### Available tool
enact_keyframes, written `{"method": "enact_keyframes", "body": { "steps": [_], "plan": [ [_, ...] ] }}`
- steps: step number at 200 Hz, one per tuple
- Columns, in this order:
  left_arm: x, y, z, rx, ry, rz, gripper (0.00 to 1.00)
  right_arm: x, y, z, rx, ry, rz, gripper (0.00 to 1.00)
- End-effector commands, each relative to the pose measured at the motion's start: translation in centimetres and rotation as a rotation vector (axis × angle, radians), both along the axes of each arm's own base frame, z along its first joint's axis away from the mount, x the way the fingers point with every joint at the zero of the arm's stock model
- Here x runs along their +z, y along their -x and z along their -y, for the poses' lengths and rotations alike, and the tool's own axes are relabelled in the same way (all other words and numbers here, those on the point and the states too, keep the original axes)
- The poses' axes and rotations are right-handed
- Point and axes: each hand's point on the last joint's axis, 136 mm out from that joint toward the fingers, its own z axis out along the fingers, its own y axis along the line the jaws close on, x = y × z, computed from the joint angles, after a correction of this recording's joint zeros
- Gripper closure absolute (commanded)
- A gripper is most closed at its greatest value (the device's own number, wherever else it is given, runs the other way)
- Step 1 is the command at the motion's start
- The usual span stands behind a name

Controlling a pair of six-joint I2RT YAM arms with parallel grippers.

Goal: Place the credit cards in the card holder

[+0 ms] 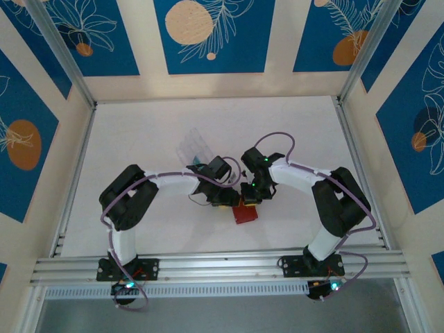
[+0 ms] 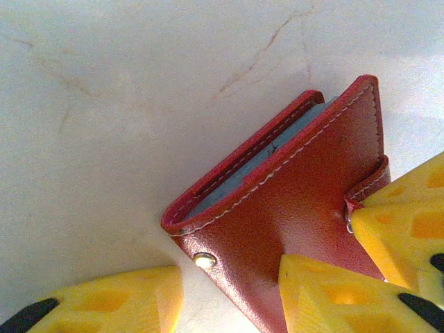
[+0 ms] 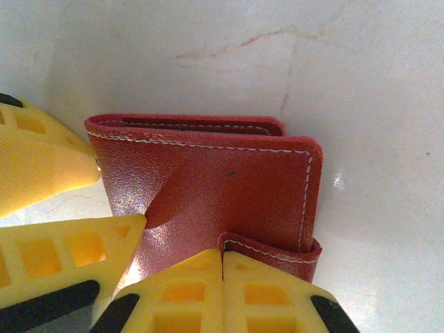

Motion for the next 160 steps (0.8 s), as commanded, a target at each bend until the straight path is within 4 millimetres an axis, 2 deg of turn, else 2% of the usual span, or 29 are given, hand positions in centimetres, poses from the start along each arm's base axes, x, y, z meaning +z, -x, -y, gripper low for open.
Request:
{"method": "enact_keyframes", "body": {
  "steps": [1, 62, 160],
  "plan": [
    [-2.7, -0.8, 3.2, -0.041, 0.07, 0.063, 0.56, -1.4, 2.2, 1.6, -0.014, 0.087, -0.097, 1.0],
    [-3.2, -0.7, 3.0, -0.038, 0.061, 0.056, 0.56, -0.7, 2.2, 1.9, -0.059, 0.06, -0.106, 1.0],
    [-3.6, -0.6, 2.9, -0.035, 0.058, 0.051, 0.56, -1.1, 2.6, 2.6, -0.119, 0.042, -0.13, 1.0]
  ]
}}
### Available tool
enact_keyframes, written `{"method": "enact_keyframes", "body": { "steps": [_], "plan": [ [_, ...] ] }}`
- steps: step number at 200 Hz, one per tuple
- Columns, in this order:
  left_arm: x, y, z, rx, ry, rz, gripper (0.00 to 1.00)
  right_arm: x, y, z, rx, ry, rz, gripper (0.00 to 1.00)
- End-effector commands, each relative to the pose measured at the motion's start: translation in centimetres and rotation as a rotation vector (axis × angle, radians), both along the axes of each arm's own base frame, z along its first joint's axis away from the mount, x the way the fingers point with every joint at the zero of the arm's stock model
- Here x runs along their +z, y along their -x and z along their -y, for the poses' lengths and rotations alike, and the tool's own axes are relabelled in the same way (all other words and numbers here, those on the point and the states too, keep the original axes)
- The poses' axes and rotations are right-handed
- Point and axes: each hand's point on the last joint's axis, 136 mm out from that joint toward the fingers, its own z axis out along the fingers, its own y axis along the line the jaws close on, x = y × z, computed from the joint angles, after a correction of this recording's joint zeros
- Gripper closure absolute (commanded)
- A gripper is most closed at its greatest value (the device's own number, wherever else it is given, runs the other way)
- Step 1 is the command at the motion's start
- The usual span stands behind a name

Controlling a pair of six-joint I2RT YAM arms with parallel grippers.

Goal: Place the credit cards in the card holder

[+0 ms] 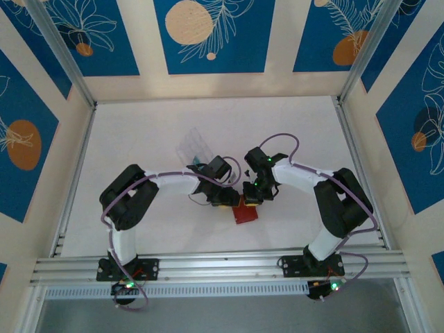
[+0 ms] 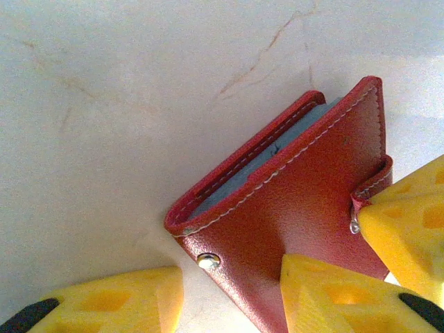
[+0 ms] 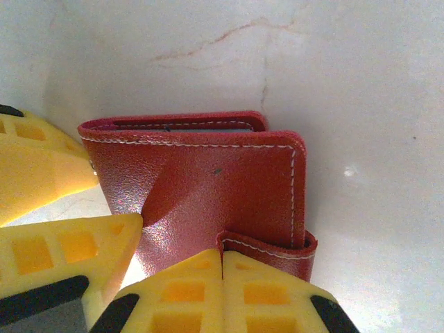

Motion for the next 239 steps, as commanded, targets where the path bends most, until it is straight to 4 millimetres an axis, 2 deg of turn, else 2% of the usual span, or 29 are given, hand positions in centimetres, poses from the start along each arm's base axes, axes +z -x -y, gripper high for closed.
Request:
{"method": "enact_keyframes", "body": {
  "steps": [1, 115, 239],
  "plan": [
    [-3.2, -0.7, 3.0, -0.036, 0.066, 0.06, 0.56, -1.0, 2.6, 2.0, -0.032, 0.065, -0.103, 1.0],
    [-3.6, -0.6, 3.0, -0.032, 0.064, 0.051, 0.56, -2.0, 3.6, 1.5, -0.029, 0.05, -0.134, 1.0],
    [-4.0, -0.9, 3.2, -0.026, 0.059, 0.051, 0.57, -5.0, 6.8, 3.0, -0.089, 0.173, -0.21, 1.0]
  ]
}}
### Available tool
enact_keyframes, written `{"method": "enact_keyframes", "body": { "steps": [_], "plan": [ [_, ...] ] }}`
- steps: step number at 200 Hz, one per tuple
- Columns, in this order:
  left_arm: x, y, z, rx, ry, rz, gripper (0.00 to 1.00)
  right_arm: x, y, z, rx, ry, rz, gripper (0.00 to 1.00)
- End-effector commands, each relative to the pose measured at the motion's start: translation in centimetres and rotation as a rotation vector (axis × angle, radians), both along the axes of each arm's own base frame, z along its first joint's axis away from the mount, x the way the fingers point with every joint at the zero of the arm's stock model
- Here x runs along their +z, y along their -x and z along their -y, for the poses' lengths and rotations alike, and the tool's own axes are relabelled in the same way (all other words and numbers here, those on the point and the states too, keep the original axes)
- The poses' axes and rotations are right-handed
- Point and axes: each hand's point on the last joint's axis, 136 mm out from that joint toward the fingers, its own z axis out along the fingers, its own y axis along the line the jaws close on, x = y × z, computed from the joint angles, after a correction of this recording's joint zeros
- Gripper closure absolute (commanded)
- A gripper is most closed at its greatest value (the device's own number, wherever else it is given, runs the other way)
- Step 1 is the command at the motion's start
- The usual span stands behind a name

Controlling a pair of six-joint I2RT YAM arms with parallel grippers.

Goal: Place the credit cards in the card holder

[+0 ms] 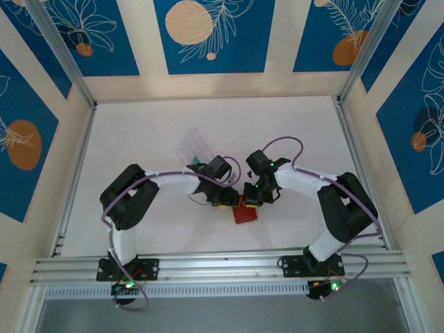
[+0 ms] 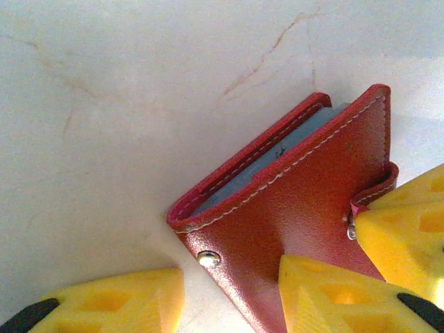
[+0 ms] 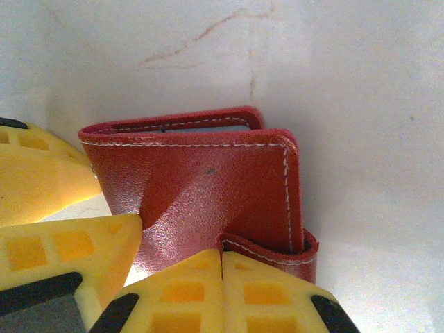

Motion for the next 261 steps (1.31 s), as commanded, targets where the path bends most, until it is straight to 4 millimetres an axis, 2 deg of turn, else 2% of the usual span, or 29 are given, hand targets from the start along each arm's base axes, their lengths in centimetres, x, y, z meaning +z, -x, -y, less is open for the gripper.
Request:
{"method": "enact_keyframes", "body": {
  "steps": [1, 68, 90, 122, 171, 238, 261],
  "plan": [
    [-3.8, -0.8, 3.2, -0.033, 0.064, 0.061, 0.57, -4.3, 6.1, 3.2, -0.003, 0.177, -0.218, 1.0],
    [-4.0, -1.0, 3.5, -0.034, 0.064, 0.062, 0.57, -5.9, 7.9, 3.4, -0.006, 0.246, -0.256, 1.0],
    [-4.2, -1.0, 3.5, -0.036, 0.064, 0.058, 0.57, -6.0, 8.0, 3.3, -0.002, 0.25, -0.257, 1.0],
    [-4.2, -1.0, 3.5, -0.037, 0.065, 0.059, 0.58, -3.6, 6.4, 1.9, 0.007, 0.142, -0.2, 1.0],
    [-4.7, -1.0, 3.3, -0.036, 0.052, 0.06, 0.59, 0.6, 4.3, 0.9, 0.009, -0.035, -0.141, 1.0],
    [-5.6, -0.7, 2.9, -0.036, 0.038, 0.051, 0.6, 2.0, 3.1, 0.3, -0.016, -0.19, -0.156, 1.0],
    [-5.7, -0.6, 3.0, -0.037, 0.042, 0.046, 0.6, 3.1, 2.5, -0.4, -0.024, -0.262, -0.141, 1.0]
  ]
}}
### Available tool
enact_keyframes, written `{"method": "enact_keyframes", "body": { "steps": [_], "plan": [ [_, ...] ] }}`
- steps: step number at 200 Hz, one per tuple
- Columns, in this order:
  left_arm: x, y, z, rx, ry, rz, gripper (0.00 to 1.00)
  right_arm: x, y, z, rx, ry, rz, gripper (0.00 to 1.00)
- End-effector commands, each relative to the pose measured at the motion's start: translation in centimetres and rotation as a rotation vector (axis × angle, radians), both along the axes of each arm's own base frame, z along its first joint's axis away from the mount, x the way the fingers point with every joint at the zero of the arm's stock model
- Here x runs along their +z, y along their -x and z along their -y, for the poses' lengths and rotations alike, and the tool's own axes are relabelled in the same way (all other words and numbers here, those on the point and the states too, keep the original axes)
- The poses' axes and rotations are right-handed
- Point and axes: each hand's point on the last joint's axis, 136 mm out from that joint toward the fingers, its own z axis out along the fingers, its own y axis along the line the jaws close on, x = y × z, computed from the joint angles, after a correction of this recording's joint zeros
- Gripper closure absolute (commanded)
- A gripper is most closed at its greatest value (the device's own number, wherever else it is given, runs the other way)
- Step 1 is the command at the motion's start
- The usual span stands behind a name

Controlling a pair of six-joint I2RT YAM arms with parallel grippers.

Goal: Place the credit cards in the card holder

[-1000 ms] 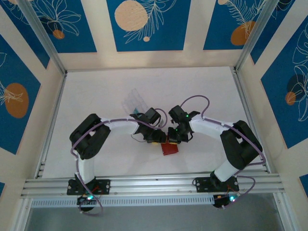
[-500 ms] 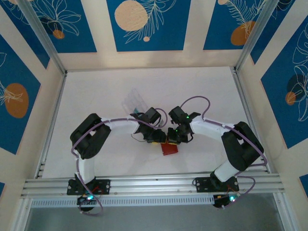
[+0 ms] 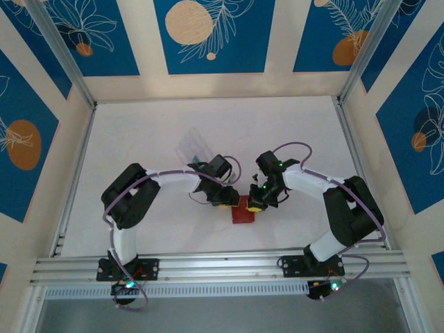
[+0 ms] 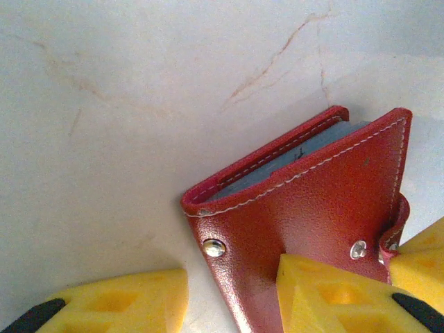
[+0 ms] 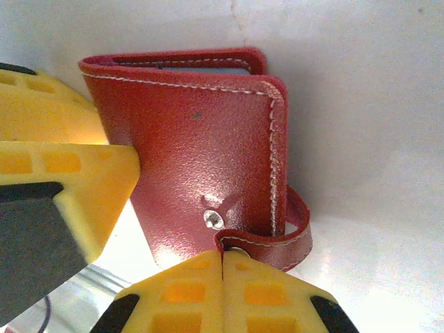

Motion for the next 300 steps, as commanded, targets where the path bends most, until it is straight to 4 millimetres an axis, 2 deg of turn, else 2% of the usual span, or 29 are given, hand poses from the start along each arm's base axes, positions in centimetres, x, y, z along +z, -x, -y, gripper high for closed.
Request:
{"method": "enact_keyframes", "body": {
  "steps": [1, 51, 132, 300],
  "plan": [
    [-5.5, -0.6, 3.0, -0.042, 0.054, 0.071, 0.6, 1.6, 1.1, -0.8, 0.012, -0.106, -0.034, 1.0],
    [-5.6, -0.5, 3.1, -0.045, 0.059, 0.073, 0.6, 2.2, 0.5, -1.3, 0.001, -0.167, -0.041, 1.0],
    [-5.8, -0.4, 3.1, -0.042, 0.067, 0.067, 0.6, 1.0, 0.2, -2.0, 0.007, -0.165, -0.071, 1.0],
    [-6.1, -0.3, 3.3, -0.04, 0.078, 0.058, 0.6, 0.5, -0.7, -2.3, -0.009, -0.168, -0.074, 1.0]
  ]
}}
